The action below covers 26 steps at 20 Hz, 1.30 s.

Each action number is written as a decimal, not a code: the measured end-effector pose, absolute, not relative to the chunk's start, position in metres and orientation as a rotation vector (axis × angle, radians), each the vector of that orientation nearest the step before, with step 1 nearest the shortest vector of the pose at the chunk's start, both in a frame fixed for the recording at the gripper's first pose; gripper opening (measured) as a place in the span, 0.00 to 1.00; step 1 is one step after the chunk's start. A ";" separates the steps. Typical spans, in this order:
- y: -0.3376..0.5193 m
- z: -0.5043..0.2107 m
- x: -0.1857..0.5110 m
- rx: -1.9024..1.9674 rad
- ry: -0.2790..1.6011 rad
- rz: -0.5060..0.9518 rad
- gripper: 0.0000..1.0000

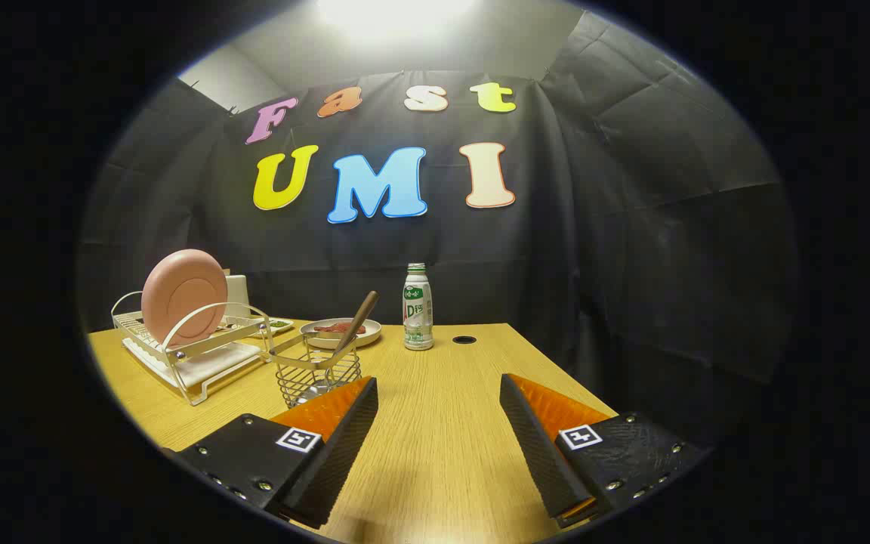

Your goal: Take the plate from the dish rack, then take the spoon from the basket and place it into the plate.

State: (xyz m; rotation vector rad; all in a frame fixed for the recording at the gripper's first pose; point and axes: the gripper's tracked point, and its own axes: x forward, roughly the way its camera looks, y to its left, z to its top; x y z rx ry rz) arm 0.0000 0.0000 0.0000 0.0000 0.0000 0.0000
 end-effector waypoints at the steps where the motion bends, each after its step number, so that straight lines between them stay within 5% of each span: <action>1: 0.000 0.000 0.003 -0.001 -0.001 -0.005 0.99; 15: -0.002 0.085 0.067 -0.007 -0.162 -0.002 0.99; 26: 0.092 0.186 -0.072 -0.011 -0.054 0.118 0.99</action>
